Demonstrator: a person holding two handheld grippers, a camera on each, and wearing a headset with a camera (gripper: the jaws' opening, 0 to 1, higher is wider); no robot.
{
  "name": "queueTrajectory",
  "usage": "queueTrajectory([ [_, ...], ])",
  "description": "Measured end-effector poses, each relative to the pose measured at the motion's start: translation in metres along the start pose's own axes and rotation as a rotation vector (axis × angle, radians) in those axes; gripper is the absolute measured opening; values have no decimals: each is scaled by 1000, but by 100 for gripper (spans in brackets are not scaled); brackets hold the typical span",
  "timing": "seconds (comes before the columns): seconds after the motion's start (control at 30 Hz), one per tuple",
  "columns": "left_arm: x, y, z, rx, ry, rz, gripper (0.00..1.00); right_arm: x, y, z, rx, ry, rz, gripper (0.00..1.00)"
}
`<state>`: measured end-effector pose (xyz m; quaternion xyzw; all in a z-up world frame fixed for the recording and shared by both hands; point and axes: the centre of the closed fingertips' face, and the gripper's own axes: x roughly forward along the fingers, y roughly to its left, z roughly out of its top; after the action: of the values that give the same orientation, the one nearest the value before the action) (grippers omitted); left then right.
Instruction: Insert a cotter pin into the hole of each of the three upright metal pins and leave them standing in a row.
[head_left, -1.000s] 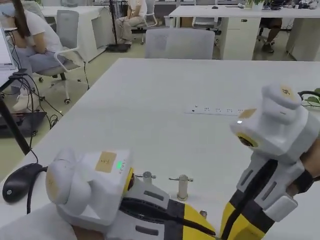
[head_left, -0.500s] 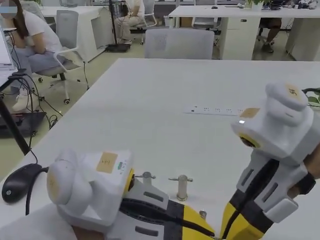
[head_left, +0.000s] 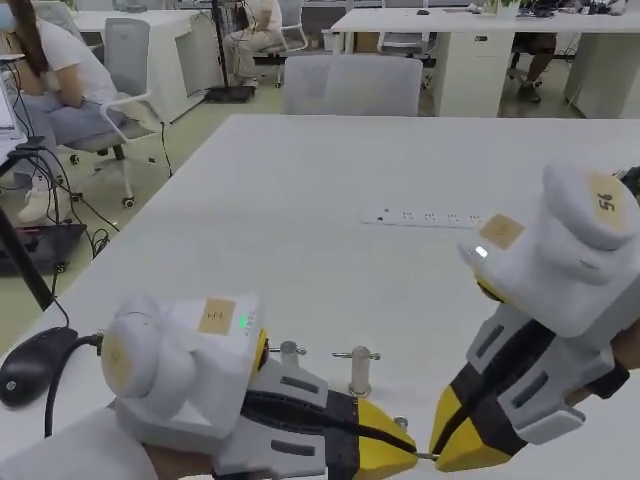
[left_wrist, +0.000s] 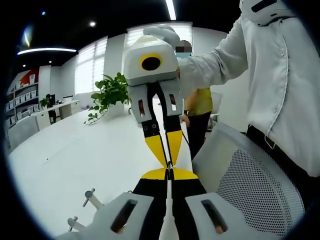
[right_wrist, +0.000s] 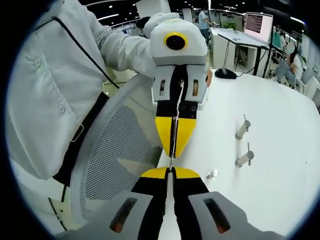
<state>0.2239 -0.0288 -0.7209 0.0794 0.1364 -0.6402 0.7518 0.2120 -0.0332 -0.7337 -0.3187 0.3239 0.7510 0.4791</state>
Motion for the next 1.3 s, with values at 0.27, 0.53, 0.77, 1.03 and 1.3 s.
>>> queueTrajectory([
  [0.27, 0, 2, 2, 4, -6, 8, 0, -1, -4, 2, -4, -5, -15, 5],
  [0.53, 0, 2, 0, -4, -6, 12, 0, 1, -6, 1, -16, 15, -44, 4],
  [0.77, 2, 6, 0, -15, -13, 29, 0, 0, -11, -1, -27, 40, -92, 3],
  [1.03, 4, 14, -4, -53, -10, 58, 5, -1, -15, -6, -21, 49, -111, 3],
  [1.3, 0, 28, -14, -92, -13, 123, 12, -4, -21, -19, 15, 51, -133, 3],
])
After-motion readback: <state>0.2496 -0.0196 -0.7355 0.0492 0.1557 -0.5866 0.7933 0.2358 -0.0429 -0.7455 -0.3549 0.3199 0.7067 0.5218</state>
